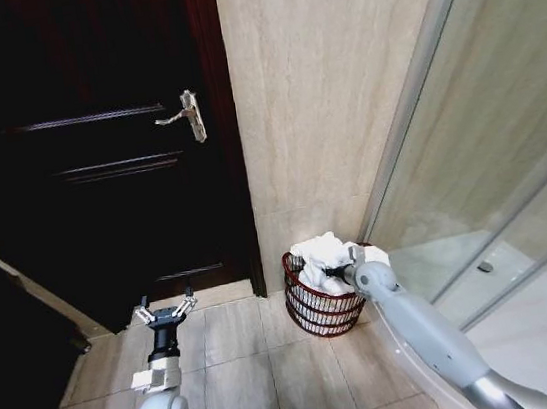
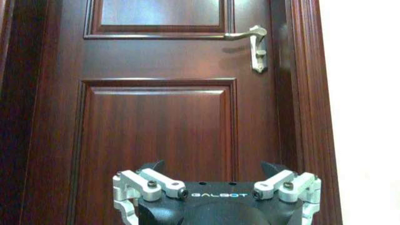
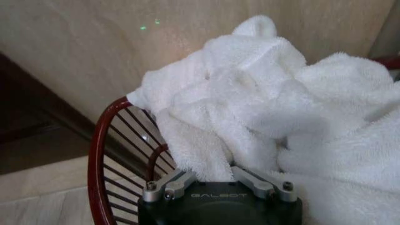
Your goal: Discard the used towel into the hamper.
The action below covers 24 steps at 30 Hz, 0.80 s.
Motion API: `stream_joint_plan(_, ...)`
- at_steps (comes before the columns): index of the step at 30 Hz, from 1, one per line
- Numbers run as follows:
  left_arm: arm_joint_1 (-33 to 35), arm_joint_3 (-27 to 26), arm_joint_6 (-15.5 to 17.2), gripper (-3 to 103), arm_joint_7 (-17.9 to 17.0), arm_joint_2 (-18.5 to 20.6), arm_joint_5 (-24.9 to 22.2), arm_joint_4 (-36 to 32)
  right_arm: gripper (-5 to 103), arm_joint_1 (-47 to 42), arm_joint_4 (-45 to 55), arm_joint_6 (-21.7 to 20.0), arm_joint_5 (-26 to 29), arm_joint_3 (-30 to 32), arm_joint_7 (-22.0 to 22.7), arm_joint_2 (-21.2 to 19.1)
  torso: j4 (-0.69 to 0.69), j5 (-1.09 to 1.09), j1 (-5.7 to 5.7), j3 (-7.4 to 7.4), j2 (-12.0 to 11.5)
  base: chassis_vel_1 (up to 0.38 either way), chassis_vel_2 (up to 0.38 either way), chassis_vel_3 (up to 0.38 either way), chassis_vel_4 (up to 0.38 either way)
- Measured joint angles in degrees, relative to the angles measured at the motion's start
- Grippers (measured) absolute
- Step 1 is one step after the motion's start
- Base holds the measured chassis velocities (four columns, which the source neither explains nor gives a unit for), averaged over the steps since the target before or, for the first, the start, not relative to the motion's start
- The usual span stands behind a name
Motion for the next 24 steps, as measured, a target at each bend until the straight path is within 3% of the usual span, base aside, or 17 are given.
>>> stream_joint_plan(6, -0.1, -0.5, -0.3, 100, -0.1, 0.1, -0.3, 0.2, 4, 2.2, -4.6, 0.1, 3.0, 0.0, 2.2, 2.3, 0.00, 0.00, 0.01, 0.01, 0.0, 0.000, 0.000, 0.000, 0.000)
stream_joint_plan(24, 0.1, -0.4, -2.0, 100, -0.1, 0.1, -0.5, 0.8, 4, -0.2, -7.2, 0.1, 2.6, 0.6, 1.8, 4.4, 0.00, 0.00, 0.01, 0.02, 0.0, 0.000, 0.000, 0.000, 0.000)
